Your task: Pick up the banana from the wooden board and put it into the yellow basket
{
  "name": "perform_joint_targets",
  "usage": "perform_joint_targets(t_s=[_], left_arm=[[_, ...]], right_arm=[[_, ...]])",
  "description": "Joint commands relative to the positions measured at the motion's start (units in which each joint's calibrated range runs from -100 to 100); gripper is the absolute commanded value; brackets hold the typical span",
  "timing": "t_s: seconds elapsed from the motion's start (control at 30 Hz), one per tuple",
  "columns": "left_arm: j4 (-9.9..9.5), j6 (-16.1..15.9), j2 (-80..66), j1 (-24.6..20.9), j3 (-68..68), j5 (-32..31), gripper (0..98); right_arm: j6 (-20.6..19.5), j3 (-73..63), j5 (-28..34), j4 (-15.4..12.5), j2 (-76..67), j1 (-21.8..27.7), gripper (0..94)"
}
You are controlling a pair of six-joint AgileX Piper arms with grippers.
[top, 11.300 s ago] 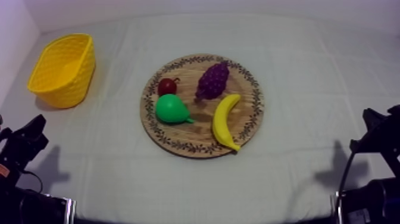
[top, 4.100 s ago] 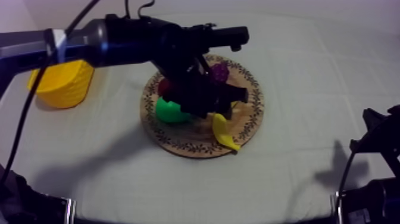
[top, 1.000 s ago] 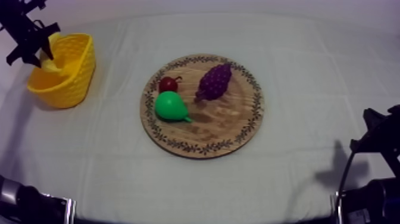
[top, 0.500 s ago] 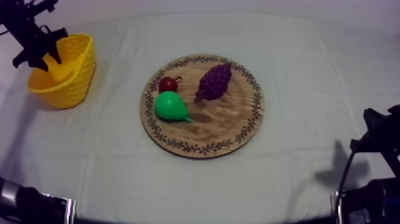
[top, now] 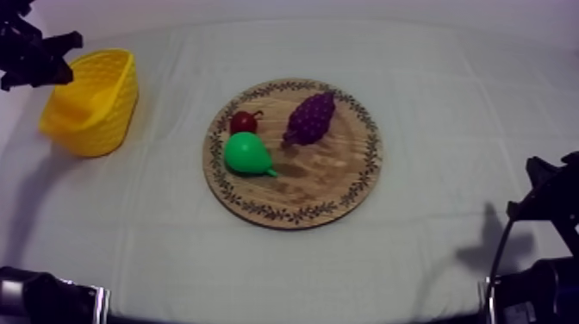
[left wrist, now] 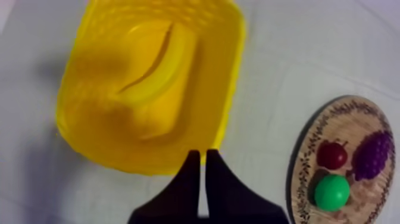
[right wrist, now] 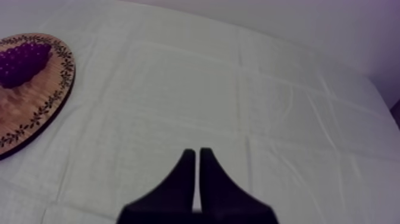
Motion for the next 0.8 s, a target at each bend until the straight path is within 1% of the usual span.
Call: perform_joint_targets(t_s=[0.0, 0.13, 0.2, 0.3, 0.43, 0.6, 0.67, 0.77], left_arm=[[0.76, -1.69, -12.19, 0.60, 6.49, -3.45, 0.4], [2.80, -5.02, -23.62, 1.38, 15.40, -9.57, 0.2], [3.98, -7.84, -29.56, 1.60, 20.03, -12.26, 0.1], [4.59, -9.99, -38.50, 1.72, 26.85, -15.43, 0.1], [4.50, -11.06, -49.83, 1.45, 35.16, -18.69, 0.1], [4.07, -13.41, -62.71, 1.47, 44.25, -22.72, 0.1], [3.38, -13.29, -67.33, 1.46, 47.47, -23.76, 0.1], [1.94, -11.88, -73.54, 1.26, 51.37, -23.81, 0.1]], right_arm=[[-0.01, -0.03, -0.02, -0.01, -0.04, 0.01, 0.6], [0.00, -0.03, -0.02, -0.01, -0.04, 0.01, 0.6], [0.00, -0.03, -0.02, -0.01, -0.04, 0.01, 0.6], [-0.01, -0.03, -0.02, -0.01, -0.04, 0.01, 0.6], [-0.01, -0.03, -0.02, -0.01, -0.04, 0.01, 0.6], [0.00, -0.03, -0.02, -0.01, -0.04, 0.03, 0.6], [-0.01, -0.03, -0.02, -0.01, -0.04, 0.06, 0.6], [0.00, -0.03, -0.02, -0.01, -0.04, 0.08, 0.6]])
